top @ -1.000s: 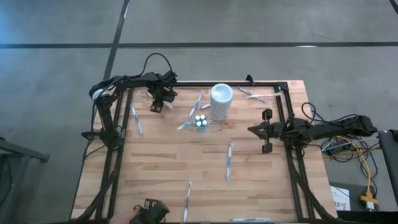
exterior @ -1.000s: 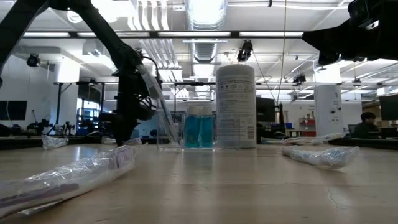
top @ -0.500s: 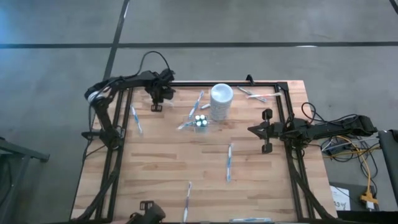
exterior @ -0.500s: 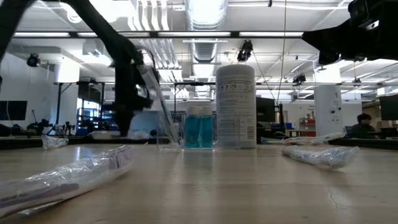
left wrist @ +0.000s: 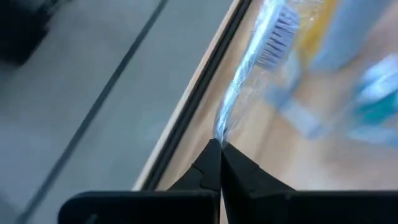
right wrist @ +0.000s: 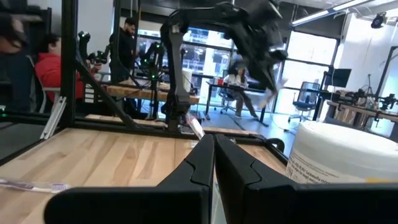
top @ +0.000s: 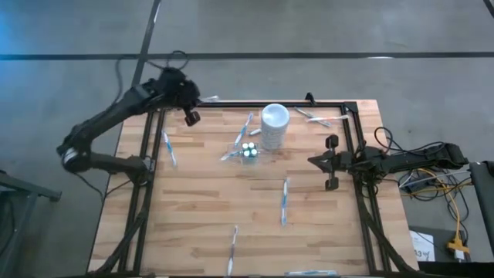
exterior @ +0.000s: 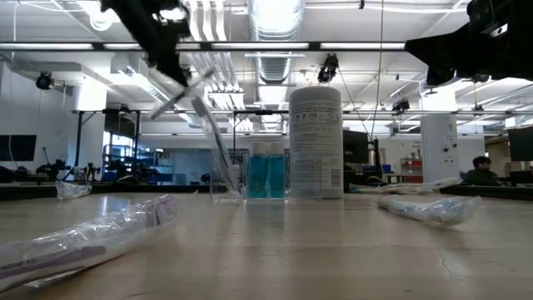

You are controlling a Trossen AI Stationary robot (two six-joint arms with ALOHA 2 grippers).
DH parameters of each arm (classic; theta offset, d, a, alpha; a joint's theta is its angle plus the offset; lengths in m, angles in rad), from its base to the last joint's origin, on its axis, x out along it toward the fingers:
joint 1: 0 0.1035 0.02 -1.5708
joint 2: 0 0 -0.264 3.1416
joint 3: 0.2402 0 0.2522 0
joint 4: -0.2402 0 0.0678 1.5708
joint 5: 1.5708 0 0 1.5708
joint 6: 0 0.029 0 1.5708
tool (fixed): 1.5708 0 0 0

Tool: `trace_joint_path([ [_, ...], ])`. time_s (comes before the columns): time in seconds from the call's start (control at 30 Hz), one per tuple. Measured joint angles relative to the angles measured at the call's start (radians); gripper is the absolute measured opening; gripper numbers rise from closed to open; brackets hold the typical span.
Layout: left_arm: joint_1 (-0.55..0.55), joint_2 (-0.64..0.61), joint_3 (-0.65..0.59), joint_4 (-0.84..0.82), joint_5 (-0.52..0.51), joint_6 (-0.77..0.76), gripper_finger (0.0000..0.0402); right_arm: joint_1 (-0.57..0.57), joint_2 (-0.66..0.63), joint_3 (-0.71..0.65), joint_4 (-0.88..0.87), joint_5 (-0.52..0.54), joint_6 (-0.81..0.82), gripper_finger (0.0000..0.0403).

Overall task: Pick & Place toothbrushing station
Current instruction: Put the violet toothbrush into the transparent organizer

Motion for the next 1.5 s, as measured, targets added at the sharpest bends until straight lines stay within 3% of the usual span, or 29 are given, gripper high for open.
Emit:
trace_joint_path([
  [0.17,-0.140,-0.114,0.004,0.072,0.118,-0.125,0.0000,0.000,-0.001,0.000,0.030,-0.031,0.003,0.0008],
  [0.33,-0.359,-0.155,-0.004,0.236,0.120,-0.235,0.0000,0.001,0.000,0.000,0.059,-0.117,0.008,0.0008],
  [0.5,-0.574,-0.106,-0.007,0.446,0.110,-0.293,0.0000,0.000,0.001,0.000,0.062,-0.113,0.022,0.0008],
  [0.7,-0.724,0.010,-0.031,0.652,0.030,-0.293,0.0000,0.000,0.000,0.000,0.063,-0.113,0.035,0.0008],
  [0.9,-0.773,0.167,-0.134,1.031,-0.042,-0.327,0.0000,0.001,0.000,0.000,0.065,-0.113,0.053,0.0008],
  [1.13,-0.751,0.369,-0.268,1.400,-0.236,-0.371,0.0000,0.000,0.000,0.000,0.065,-0.114,0.074,0.0008],
  [1.27,-0.732,0.451,-0.271,1.467,-0.329,-0.340,0.0000,0.001,0.000,0.000,0.065,-0.115,0.072,0.0008],
  [1.5,-0.702,0.537,-0.257,1.486,-0.345,-0.414,0.0000,0.000,0.000,0.000,0.068,-0.113,0.059,0.0008],
])
